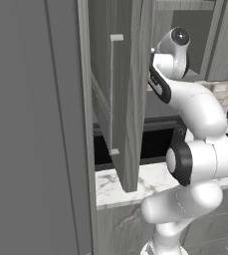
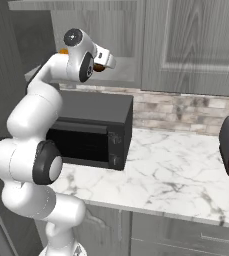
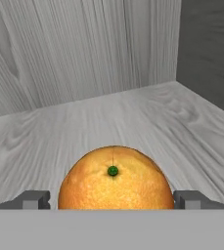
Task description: Pick the oranges from the cabinet and place them in one bowl. Pick the avocado from the sink and place it in the other bowl.
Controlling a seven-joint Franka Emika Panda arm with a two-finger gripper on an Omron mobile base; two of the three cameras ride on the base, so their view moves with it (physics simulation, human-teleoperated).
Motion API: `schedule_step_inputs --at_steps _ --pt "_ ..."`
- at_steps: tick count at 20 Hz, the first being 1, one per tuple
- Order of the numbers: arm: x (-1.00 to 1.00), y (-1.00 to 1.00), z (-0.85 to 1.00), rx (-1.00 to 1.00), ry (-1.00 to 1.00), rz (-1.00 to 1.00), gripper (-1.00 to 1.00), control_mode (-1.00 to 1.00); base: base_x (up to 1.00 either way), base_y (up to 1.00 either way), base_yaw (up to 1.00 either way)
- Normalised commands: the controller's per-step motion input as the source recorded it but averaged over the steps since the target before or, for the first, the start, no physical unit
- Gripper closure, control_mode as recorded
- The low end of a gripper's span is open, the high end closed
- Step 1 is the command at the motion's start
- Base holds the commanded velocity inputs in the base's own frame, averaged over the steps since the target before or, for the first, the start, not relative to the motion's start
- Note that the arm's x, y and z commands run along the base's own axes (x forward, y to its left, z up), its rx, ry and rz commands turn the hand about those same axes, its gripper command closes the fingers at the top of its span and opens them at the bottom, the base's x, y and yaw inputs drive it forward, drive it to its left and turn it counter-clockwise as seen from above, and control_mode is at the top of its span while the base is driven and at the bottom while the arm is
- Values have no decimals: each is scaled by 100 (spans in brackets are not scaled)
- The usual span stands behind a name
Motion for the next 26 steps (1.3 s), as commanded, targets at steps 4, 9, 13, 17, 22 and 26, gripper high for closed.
schedule_step_inputs --at_steps 4,9,13,17,22,26 --pt "1 0 -3 0 0 0 -100 -100 0 0 0" --pt "0 0 -4 0 0 0 -100 -100 0 0 0" --pt "2 0 -7 -1 0 0 -100 -100 0 0 0" --pt "5 0 -7 0 0 0 -100 -100 0 0 0" --pt "11 0 -8 0 0 0 -100 -100 0 0 0" --pt "14 0 -11 -1 0 0 -100 -100 0 0 0"
